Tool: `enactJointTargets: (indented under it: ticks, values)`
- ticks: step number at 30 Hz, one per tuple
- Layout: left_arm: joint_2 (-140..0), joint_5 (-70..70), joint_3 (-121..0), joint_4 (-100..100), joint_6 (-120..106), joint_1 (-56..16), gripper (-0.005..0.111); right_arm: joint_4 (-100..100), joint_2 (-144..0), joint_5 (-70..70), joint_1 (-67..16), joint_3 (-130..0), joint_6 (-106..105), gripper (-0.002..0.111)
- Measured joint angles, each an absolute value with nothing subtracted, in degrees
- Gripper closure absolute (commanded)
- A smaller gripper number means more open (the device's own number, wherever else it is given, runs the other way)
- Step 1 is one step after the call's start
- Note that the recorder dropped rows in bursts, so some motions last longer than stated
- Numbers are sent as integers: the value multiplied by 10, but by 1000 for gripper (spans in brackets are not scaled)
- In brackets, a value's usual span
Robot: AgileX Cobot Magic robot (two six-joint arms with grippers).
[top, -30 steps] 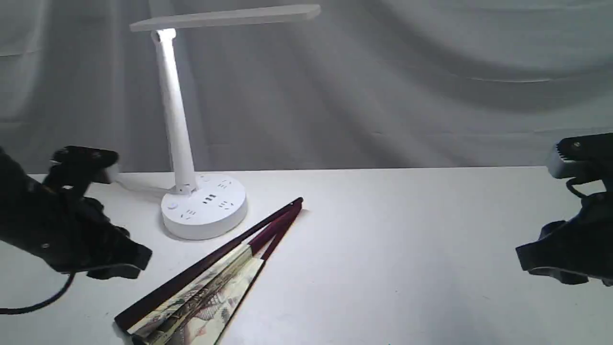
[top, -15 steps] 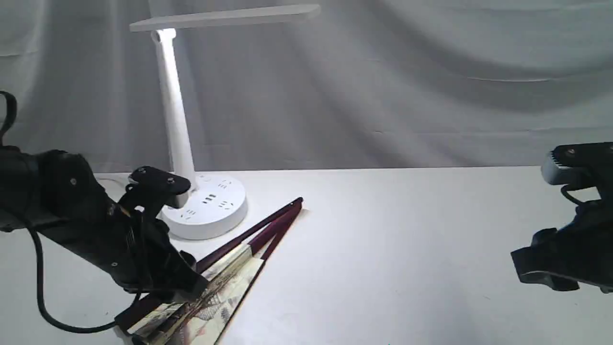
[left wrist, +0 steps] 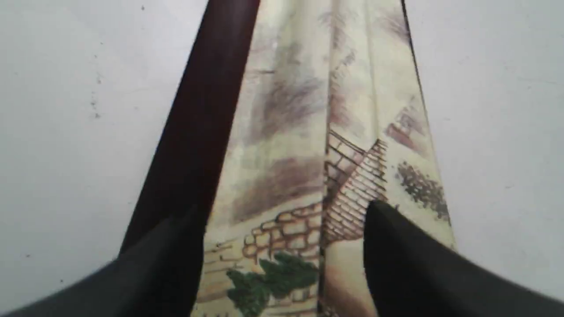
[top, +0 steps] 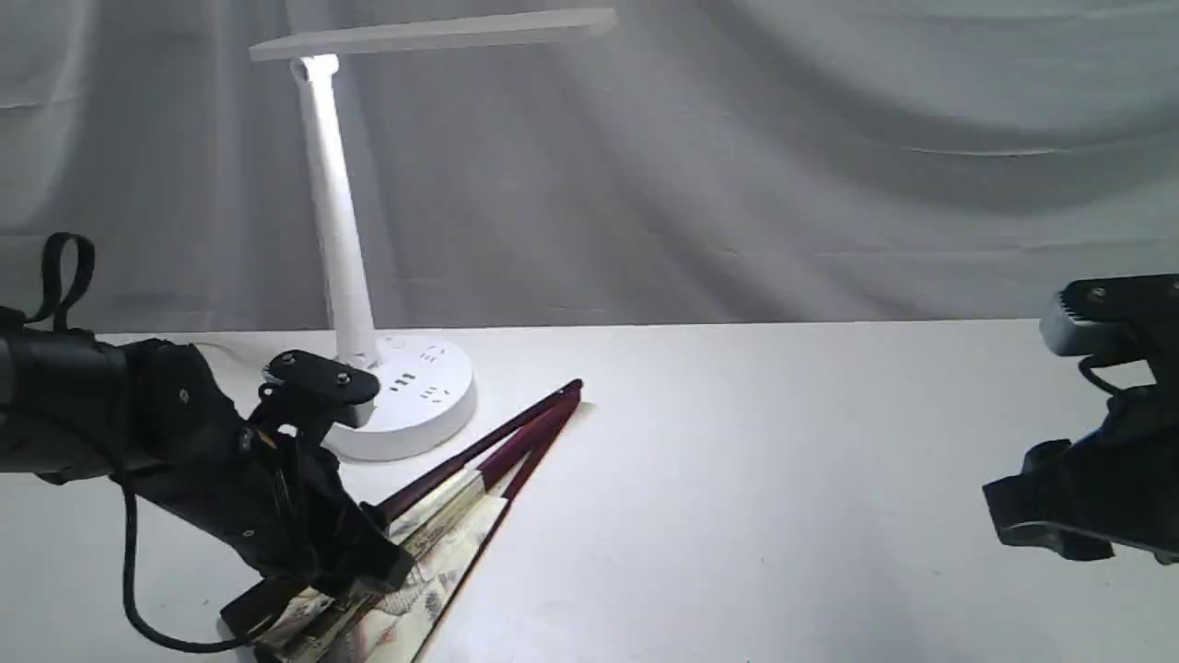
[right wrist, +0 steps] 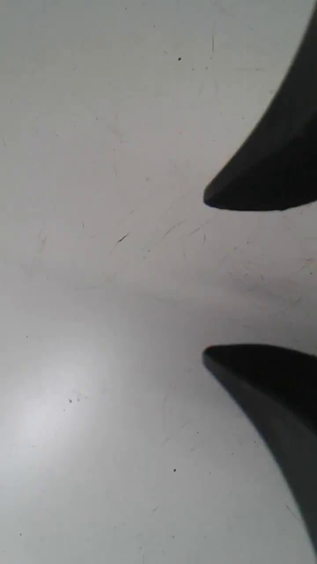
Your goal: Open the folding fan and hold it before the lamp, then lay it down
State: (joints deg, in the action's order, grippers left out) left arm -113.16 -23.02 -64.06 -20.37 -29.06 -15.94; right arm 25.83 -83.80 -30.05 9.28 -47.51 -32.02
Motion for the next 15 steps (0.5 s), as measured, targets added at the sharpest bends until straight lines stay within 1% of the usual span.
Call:
enactJointTargets:
  ticks: [9, 15]
  values:
    - [-1162, -234, -641, -204, -293, -159, 52, 260, -838, -303, 93, -475, -320, 61]
    - [-1162, -237, -641, -204, -340, -159, 52, 270, -838, -308, 93, -475, -320, 61]
